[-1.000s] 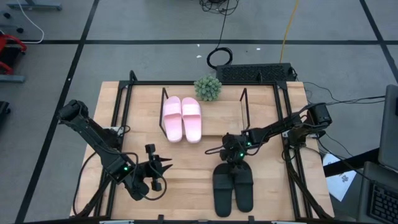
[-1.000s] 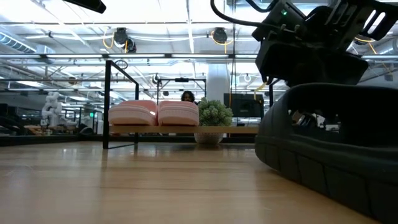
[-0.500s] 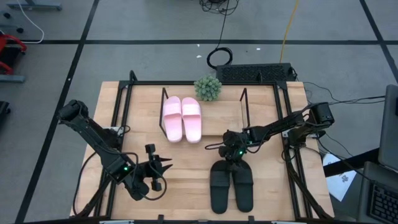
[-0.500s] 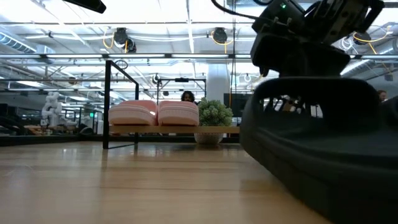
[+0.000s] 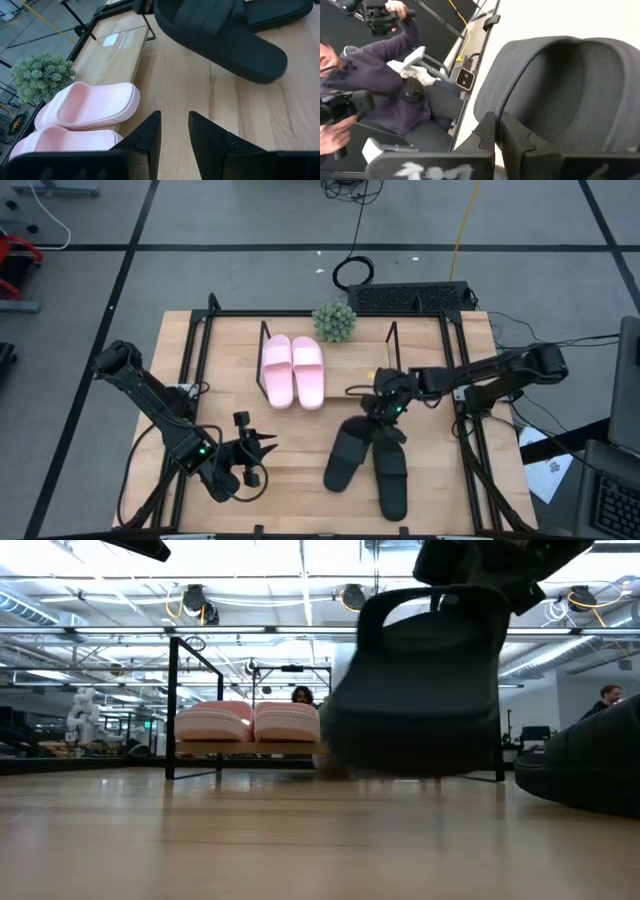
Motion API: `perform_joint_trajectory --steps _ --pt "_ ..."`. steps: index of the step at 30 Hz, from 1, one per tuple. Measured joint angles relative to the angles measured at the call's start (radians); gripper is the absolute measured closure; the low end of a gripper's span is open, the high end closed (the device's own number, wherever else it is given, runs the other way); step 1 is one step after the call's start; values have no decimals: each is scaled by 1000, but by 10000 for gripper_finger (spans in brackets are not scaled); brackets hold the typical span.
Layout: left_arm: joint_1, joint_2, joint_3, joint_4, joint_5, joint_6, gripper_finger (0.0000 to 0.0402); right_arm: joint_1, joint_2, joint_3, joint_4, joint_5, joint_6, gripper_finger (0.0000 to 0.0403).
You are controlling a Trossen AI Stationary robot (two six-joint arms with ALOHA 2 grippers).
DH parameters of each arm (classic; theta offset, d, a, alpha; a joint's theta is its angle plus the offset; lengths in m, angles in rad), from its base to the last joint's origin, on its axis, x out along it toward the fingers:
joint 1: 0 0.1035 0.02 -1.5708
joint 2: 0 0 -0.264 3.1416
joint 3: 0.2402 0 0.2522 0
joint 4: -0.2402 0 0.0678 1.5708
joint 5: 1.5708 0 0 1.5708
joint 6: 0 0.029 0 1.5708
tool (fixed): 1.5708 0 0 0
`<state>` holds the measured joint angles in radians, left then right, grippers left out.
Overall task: Pick and place slides into the shelf
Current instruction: Put the left black slipper on the shelf
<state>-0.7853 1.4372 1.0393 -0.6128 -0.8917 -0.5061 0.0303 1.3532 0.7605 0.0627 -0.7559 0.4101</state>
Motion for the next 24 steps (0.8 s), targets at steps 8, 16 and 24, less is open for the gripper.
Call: perform_joint_trajectory --steps 8,16,24 --pt "17 0 0 0 0 7 300 -127 -90 0 -53 -141 -77 403" --pt "63 0 0 -1 0 14 300 -362 -105 76 -174 -343 -129 403" --pt "86 0 0 -2 17 13 300 -455 -107 366 -567 -378 -352 403"
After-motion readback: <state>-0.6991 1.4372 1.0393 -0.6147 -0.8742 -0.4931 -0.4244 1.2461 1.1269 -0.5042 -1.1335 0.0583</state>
